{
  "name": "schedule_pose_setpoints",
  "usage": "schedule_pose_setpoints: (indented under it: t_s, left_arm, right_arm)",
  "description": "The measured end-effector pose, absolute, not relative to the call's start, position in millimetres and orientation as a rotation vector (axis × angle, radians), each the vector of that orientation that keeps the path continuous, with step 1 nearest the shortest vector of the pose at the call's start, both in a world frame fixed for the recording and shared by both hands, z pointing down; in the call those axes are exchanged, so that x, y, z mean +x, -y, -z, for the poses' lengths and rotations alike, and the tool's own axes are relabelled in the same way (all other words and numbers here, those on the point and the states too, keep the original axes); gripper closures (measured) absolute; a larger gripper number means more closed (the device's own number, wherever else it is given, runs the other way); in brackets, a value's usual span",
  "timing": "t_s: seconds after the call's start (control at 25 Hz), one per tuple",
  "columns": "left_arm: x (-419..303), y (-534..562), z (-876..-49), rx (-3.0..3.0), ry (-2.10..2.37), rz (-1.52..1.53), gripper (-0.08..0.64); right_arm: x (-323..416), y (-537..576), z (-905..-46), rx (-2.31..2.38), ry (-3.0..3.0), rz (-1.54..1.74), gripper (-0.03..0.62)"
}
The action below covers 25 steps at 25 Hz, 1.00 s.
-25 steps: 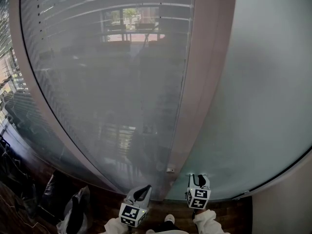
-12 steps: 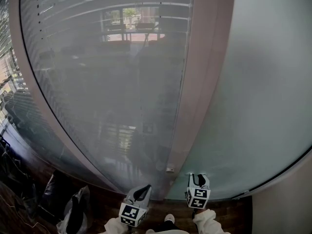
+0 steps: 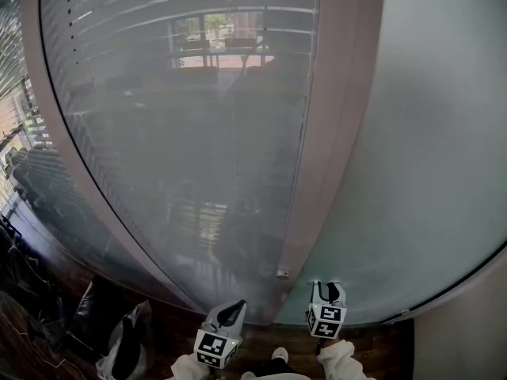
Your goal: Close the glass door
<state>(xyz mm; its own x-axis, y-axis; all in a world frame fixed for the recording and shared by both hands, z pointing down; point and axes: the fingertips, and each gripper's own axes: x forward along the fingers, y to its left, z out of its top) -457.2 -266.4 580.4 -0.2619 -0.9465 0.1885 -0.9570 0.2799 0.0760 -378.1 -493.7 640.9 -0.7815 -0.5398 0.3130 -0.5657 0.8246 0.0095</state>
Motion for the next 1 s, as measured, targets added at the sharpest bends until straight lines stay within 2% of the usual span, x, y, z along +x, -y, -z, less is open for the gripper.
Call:
schedule_pose_setpoints:
  t_s: [0.48,0.6,0.64,0.68,1.0]
  left_arm:
    - [-445.4,255.4,-576.8,1.750,2.357,-0.084,0.558]
    - [-440.4,252.9,-564.0,1.769,2.347,-0.082,0.558]
    - [-440.9,250.6,-560.8,1.774,2.345,-0.080,0.558]
    - [-441.9,247.6,-559.5,1.774,2.345,-0.080,0.558]
    - [-435.7,229.7,-568.1,1.762,2.358,-0.094,0.558]
  right_arm:
    - [-355.3,482.7,-631.3,0.818,2.655,-0.126,0.466]
    - [-346.2,477.5,-618.2,0.845,2.640,-0.104,0.487]
    - [-345.1,475.4,-615.4,0.861,2.636,-0.102,0.513]
    - [-344.4,472.9,-614.1,0.874,2.634,-0.100,0.586]
    - [-334.2,452.3,-638.2,0.861,2.621,-0.124,0.584]
